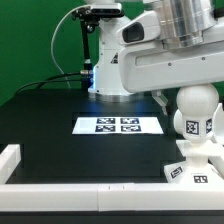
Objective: Assemble lamp
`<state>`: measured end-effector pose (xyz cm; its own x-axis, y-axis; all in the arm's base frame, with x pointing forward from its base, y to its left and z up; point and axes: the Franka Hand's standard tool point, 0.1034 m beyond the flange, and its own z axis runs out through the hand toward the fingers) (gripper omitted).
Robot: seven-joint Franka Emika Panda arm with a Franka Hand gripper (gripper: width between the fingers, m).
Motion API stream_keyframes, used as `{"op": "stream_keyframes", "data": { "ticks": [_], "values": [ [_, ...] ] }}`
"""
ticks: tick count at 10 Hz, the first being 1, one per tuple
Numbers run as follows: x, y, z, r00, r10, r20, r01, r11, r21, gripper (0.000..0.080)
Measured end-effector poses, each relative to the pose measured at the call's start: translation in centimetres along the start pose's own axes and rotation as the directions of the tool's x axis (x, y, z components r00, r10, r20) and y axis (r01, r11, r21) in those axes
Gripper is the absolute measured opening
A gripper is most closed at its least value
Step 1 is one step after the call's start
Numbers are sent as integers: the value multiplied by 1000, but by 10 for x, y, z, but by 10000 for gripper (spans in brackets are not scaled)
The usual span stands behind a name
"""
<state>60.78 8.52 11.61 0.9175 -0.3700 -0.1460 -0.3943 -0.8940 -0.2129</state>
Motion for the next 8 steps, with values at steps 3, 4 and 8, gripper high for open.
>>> {"op": "stream_keyframes", "data": {
  "ticks": [3,4,8],
  "values": [
    [3,-2,-1,1000,11,-16,-11,1000,4,672],
    [3,-2,0,999,31,-16,-31,1000,4,569],
    [3,-2,0,966,258,-19,-258,966,10,571]
  ]
}}
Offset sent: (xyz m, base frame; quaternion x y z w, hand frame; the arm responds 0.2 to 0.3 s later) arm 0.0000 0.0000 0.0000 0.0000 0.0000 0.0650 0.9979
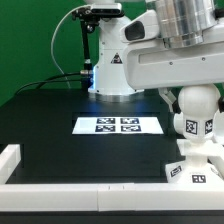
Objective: Assemble lamp
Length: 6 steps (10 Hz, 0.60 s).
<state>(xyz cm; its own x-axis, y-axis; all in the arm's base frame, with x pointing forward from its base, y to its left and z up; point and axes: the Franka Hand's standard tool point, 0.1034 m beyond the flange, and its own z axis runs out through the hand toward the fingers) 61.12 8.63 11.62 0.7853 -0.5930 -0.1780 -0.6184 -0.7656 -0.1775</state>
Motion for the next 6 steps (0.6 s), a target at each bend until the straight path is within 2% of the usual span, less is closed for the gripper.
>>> {"op": "stream_keyframes", "data": {
  "ticks": [1,3,5,6],
  "values": [
    [-1,-2,0,993,117,-27,-117,993,11,571],
    [-2,-2,1,911,407,-59,-404,913,65,571],
    [-4,-4,2,821,566,-71,-557,823,111,573],
    [-3,-4,2,796,603,-61,-594,796,121,573]
  ]
}}
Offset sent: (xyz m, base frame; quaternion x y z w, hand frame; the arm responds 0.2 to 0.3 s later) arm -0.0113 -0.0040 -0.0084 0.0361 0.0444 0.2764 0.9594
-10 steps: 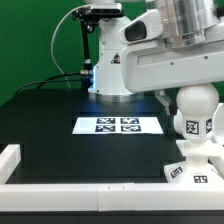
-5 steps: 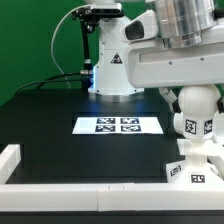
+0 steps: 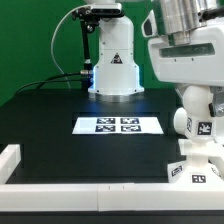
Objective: Assemble lamp
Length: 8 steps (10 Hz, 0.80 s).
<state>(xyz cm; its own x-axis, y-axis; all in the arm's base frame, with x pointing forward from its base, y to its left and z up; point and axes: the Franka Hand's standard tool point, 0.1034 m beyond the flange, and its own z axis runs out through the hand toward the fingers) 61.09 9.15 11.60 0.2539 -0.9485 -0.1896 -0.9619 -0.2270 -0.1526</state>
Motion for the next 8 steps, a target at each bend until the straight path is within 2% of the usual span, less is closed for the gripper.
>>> {"op": "stream_keyframes", "data": {
  "ticks": [2,4,5,6,7,8],
  "values": [
    [1,0,0,995,98,7,-98,995,4,573],
    [1,0,0,998,62,6,-62,998,3,583],
    [1,0,0,1000,28,6,-28,1000,3,677],
    [2,2,0,999,-48,4,48,999,-10,677],
    [6,2,-6,982,-189,3,189,982,-13,695],
    [6,3,-13,930,-368,6,368,929,-46,695]
  ]
}}
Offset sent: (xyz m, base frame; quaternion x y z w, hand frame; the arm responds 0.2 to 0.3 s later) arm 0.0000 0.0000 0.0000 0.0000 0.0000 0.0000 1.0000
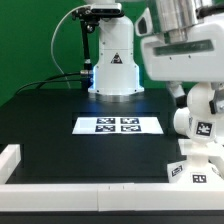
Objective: Assemble lamp
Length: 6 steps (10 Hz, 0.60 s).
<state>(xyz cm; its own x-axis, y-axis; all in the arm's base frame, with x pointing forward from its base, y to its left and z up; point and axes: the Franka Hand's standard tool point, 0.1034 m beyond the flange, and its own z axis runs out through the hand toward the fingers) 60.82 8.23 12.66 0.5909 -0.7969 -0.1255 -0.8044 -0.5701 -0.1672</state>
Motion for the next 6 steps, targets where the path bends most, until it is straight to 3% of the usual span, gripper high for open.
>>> {"op": "stream_keyframes", "data": {
  "ticks": [2,5,6],
  "values": [
    [-7,-7,-4,952,-305,-12,303,951,-61,698],
    [-5,-5,-4,882,-472,-1,471,880,-61,698],
    [-4,-4,-3,823,-568,3,567,821,-66,698]
  ]
}}
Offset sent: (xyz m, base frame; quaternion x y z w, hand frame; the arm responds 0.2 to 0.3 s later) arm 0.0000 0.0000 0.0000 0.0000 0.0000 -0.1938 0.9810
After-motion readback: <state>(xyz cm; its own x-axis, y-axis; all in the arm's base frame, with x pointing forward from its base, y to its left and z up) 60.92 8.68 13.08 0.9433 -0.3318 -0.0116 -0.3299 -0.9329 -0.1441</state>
